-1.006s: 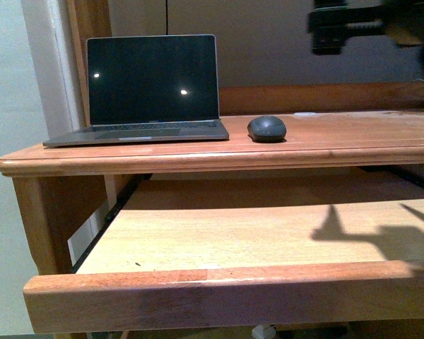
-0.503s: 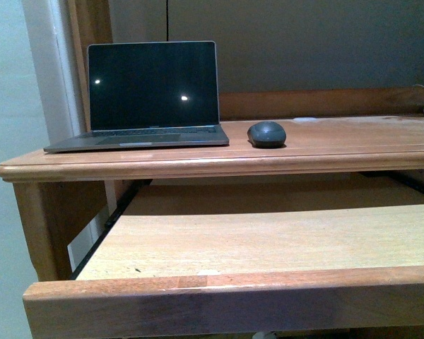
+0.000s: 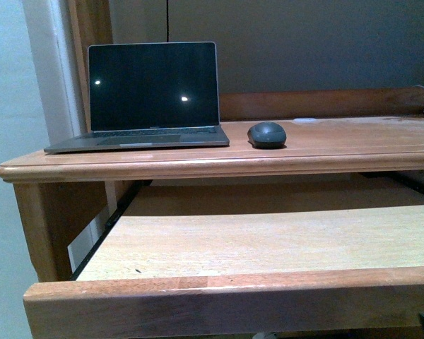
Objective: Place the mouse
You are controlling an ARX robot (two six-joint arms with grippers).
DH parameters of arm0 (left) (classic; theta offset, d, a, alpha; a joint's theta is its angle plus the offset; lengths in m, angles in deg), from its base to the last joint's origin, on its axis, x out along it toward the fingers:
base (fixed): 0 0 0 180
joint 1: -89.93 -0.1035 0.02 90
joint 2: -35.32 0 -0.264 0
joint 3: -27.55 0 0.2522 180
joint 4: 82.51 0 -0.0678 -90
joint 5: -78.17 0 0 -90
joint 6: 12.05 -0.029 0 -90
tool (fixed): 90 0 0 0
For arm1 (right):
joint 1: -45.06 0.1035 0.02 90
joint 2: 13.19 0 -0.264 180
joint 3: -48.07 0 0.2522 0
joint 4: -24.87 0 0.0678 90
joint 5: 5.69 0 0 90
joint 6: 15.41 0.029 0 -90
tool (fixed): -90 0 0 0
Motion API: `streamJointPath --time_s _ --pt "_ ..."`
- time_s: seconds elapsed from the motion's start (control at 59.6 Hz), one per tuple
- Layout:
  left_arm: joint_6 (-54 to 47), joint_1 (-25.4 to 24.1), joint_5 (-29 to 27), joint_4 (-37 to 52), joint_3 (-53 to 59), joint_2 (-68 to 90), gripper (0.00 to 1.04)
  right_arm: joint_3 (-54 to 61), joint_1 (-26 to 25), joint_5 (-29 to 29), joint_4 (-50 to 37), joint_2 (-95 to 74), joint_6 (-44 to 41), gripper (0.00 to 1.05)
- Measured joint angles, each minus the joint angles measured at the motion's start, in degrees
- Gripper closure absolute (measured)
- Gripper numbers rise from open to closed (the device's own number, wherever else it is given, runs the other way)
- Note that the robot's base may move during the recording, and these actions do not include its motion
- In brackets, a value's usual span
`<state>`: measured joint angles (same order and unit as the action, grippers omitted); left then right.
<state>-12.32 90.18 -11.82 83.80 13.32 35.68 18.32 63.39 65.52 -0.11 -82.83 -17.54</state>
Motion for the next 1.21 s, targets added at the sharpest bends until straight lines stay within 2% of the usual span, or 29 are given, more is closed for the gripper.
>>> streamJointPath --time_s 0.185,0.47,0.872,1.09,1.208 --pt "0.0 0.0 0.0 0.0 0.0 0.0 0.08 -7.67 2.36 -3.63 -3.5 -11.21 1.2 0.07" --pt "0.0 0.0 0.0 0.0 0.0 0.0 0.08 -23.58 4.74 -7.48 -3.34 -27.34 1.9 0.07" --pt "0.0 0.0 0.0 0.0 0.0 0.0 0.08 -51.06 7.34 -13.79 5.4 -44.78 1.44 0.07" --pt "0.0 0.0 0.0 0.0 0.0 0.0 0.08 -52.33 7.54 -14.14 6.43 -45.38 2.62 0.07" --pt "0.0 0.0 0.0 0.0 0.0 0.0 0.08 -49.03 6.78 -12.85 6.08 -43.34 4.46 0.07"
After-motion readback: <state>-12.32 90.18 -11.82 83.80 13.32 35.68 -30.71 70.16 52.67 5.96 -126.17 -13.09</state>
